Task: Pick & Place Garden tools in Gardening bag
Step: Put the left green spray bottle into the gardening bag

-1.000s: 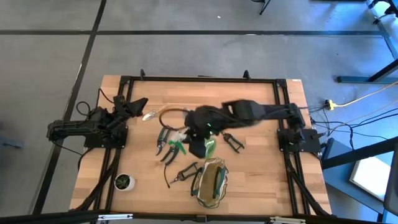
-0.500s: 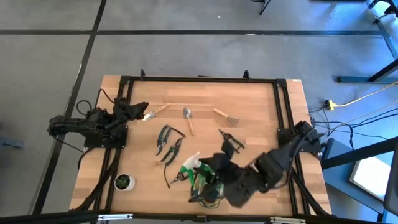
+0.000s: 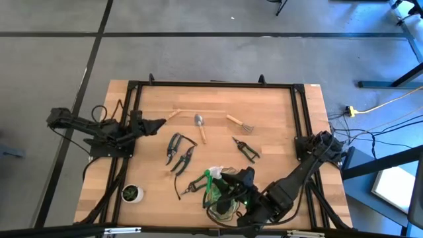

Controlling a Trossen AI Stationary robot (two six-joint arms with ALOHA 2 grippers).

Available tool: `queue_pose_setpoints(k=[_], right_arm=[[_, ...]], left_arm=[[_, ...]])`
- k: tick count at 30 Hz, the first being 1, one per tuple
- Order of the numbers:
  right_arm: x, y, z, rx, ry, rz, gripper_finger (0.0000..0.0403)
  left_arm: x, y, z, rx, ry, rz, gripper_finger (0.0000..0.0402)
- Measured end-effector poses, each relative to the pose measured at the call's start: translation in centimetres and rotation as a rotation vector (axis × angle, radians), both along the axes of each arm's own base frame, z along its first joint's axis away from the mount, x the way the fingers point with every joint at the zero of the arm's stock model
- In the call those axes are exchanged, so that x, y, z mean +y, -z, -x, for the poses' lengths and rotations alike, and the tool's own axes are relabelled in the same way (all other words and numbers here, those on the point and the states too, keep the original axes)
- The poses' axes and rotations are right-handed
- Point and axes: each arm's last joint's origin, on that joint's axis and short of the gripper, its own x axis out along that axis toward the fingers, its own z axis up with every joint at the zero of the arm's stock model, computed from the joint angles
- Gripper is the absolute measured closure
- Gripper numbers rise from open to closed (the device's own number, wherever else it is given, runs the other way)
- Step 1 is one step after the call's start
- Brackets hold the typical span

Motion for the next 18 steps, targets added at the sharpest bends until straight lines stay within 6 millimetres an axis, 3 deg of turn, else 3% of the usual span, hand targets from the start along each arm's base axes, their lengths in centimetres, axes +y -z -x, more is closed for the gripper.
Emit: queue_pose_setpoints(k=[7,18], right_arm=[[-0.5,2.3,-0.3,-0.133,0.123,-0.043,0.0274],[-0.9,4.3,0.4,-0.055,0.120,-0.031,0.0274]], left_arm=[[-0.8,0.1,-0.7,-0.001,0.057,0.012,0.0284],[-1.5,-0.6,-0.5,-0.082,0.188,-0.015,0.0284]])
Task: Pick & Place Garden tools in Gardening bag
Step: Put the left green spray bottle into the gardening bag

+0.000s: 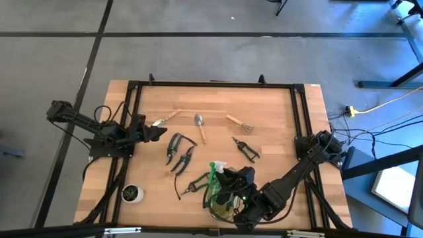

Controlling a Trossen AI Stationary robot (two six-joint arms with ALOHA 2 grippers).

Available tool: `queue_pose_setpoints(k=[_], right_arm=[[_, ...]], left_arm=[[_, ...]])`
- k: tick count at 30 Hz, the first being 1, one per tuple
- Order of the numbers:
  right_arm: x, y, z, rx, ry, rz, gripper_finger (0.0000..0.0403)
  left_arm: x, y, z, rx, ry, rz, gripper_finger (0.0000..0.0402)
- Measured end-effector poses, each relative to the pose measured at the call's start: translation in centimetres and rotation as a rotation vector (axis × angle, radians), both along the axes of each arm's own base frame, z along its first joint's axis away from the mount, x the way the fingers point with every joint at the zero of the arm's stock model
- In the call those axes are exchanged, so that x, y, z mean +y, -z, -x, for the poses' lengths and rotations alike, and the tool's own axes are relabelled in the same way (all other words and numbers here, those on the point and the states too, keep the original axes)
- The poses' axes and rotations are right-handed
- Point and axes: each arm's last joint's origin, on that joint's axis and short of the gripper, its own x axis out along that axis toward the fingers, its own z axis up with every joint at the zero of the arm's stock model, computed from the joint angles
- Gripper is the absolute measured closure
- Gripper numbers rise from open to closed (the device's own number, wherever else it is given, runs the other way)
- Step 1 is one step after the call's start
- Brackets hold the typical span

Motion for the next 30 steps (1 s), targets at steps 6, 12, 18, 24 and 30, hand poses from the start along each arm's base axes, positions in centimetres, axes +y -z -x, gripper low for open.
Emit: queue_pose_setpoints(k=[6,12,18,24,30], right_arm=[[0.4,0.7,1.9,0.108,-0.027,-0.001,0.0274],[0.3,1.0,1.0,0.057,-0.003,-0.023,0.0274],[0.0,2.3,-1.5,0.020,0.020,-0.027,0.0274],[0.2,3.8,-1.8,0.056,0.021,-0.032,0.0274],[0.2,4.0,-1.3,0.089,0.018,-0.008,0.0274]], left_arm=[[-0.2,0.0,0.1,0.000,0.019,0.000,0.0284],[-0.3,0.0,0.1,0.001,0.026,0.000,0.0284],[-0.3,0.0,0.1,0.001,0.026,0.000,0.0283],[-0.4,0.0,0.1,-0.003,0.056,-0.011,0.0284],[-0.5,0.0,0.1,-0.008,0.094,-0.022,0.0284]])
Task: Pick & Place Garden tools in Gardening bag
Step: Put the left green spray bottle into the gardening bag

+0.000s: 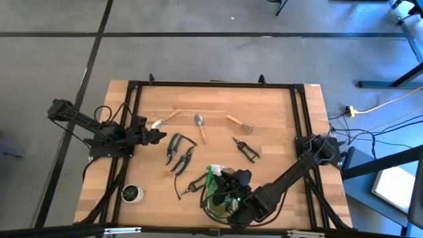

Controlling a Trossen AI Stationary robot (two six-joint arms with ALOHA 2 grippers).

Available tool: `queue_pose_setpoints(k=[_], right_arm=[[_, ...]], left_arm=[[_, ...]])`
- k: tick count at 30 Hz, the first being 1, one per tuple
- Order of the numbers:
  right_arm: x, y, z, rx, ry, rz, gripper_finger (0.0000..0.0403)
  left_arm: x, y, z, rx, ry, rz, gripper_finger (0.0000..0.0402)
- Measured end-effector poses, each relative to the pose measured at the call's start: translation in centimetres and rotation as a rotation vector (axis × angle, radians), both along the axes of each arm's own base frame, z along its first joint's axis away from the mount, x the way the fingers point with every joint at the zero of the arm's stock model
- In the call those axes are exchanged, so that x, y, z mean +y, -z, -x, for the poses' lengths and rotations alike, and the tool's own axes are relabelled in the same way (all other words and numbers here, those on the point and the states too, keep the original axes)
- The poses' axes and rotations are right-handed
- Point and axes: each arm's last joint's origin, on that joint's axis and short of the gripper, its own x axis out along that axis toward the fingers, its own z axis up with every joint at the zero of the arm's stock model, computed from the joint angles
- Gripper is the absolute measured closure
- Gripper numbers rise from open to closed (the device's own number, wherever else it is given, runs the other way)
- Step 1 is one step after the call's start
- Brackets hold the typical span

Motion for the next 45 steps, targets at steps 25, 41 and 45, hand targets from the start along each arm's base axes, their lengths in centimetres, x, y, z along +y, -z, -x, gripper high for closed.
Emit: queue_pose_setpoints(k=[25,41,45], right_arm=[[0.8,6.5,1.6,-0.061,-0.073,-0.010,0.0274],[-0.3,4.5,-1.0,0.083,-0.182,0.080,0.0269],[-0.5,4.6,-1.0,0.092,-0.180,0.076,0.0248]], left_arm=[[0.0,0.0,0.0,-0.004,0.031,0.043,0.0284],[0.0,0.2,-0.1,0.015,-0.002,0.055,0.0284],[0.0,0.2,-0.1,0.015,-0.001,0.057,0.0284]])
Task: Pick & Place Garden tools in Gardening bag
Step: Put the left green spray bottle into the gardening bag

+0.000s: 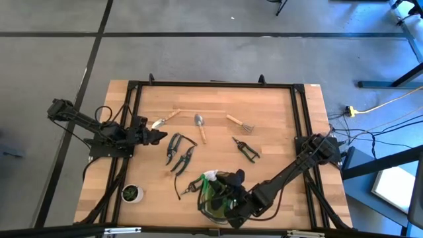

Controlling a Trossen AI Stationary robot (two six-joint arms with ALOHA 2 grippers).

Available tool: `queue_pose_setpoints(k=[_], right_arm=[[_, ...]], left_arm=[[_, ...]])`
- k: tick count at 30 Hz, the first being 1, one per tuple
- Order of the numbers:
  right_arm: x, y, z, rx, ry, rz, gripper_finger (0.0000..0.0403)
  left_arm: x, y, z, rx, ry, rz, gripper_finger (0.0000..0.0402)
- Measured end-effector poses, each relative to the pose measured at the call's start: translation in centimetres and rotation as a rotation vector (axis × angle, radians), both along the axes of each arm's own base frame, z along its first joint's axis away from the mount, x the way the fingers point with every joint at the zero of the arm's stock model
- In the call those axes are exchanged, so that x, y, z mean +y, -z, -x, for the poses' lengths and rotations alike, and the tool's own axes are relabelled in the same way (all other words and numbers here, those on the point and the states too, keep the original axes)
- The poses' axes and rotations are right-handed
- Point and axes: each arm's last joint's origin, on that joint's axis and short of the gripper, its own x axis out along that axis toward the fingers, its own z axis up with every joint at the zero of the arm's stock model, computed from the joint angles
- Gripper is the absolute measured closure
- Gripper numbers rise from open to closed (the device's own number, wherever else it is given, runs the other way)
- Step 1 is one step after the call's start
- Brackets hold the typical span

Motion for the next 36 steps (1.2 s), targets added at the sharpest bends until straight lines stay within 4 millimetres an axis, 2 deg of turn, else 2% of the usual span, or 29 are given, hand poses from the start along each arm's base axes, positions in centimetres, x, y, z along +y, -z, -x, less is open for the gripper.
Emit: queue_pose_setpoints(k=[7,16,22,27,31,36], right_arm=[[-0.1,0.1,0.1,0.006,0.009,-0.004,0.0210],[0.1,-0.2,0.1,0.015,-0.021,0.032,0.0202],[0.8,-2.2,-0.2,-0.041,-0.003,0.068,0.0192],[1.0,-3.7,-0.5,-0.024,-0.011,0.119,0.0155],[0.7,-3.6,-0.4,-0.003,-0.010,0.116,0.0130],[0.6,-3.3,-0.2,0.011,-0.002,0.085,0.0125]], left_arm=[[0.0,0.0,0.0,0.000,0.000,-0.001,0.0284],[0.0,0.0,0.0,0.005,-0.002,-0.010,0.0284],[-0.1,0.2,-0.2,0.017,-0.003,-0.017,0.0284],[-0.1,0.3,-0.3,0.026,-0.003,-0.021,0.0284],[-0.1,0.3,-0.3,0.031,-0.004,-0.022,0.0284],[-0.1,0.3,-0.3,0.030,-0.003,-0.023,0.0283]])
